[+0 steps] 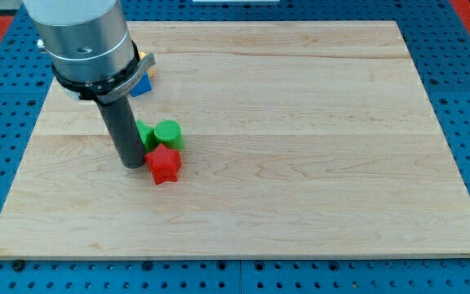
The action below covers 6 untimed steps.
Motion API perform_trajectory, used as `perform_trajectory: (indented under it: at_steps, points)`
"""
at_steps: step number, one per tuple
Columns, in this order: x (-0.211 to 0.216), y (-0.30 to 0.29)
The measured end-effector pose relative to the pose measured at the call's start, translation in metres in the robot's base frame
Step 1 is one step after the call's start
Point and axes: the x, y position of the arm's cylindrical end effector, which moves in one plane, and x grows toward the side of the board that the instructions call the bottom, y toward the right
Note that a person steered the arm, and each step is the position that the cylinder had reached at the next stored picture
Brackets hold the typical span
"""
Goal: Nudge the red star a bit up
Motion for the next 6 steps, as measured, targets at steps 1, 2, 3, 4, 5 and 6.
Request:
perform_trajectory:
  at_steps: [1, 2, 3, 4, 5, 6]
  points:
    - [-0.013, 0.0]
    - [-0.015, -0.005]
    - [0.002, -0.036]
    - [0.011, -0.032]
    - [0.027, -0.024]
    - [0.046, 0.025]
